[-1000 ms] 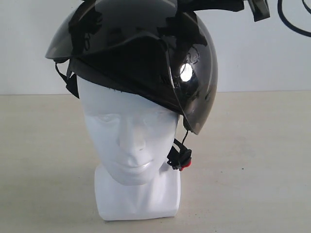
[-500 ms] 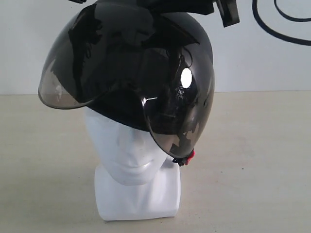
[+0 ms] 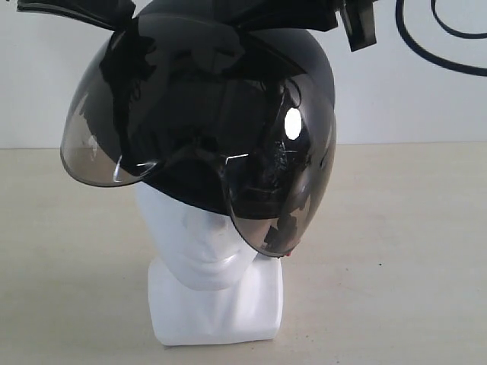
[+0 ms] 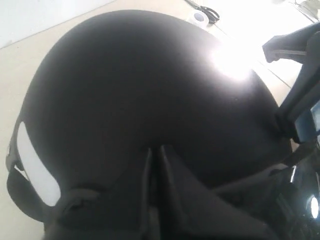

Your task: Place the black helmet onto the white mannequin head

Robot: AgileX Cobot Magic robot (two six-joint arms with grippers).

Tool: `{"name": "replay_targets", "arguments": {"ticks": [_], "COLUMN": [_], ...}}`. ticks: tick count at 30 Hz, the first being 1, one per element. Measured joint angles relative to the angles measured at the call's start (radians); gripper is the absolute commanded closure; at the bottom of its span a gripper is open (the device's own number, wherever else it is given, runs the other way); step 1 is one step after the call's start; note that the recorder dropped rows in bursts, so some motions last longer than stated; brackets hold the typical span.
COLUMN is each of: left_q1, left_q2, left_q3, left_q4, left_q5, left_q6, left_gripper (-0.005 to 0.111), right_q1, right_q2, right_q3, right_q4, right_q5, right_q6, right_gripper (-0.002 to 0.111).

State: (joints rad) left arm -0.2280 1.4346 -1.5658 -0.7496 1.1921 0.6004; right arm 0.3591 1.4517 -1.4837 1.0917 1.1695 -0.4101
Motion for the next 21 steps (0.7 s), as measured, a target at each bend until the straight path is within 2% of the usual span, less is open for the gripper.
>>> {"name": "replay_targets", "arguments": {"ticks": [14, 21], "left_q1": [0.0, 0.0], "left_q2": [-0.046, -0.059], "left_q3": [0.06, 0.066], "left_q4": [0.055, 0.085], "left_q5": [-0.03, 0.006], "left_q6": [-0.002, -0.011], "left_gripper": [0.102, 0.102], "right_q1": [0.008, 0.09], "right_q2": [0.0, 0.0], "right_q3": [0.0, 0.0], "right_q4": [-0.019, -0.053], "right_q5": [0.013, 0.009], "right_q6": [0.029, 0.037], "right_gripper": [0.108, 0.108]}}
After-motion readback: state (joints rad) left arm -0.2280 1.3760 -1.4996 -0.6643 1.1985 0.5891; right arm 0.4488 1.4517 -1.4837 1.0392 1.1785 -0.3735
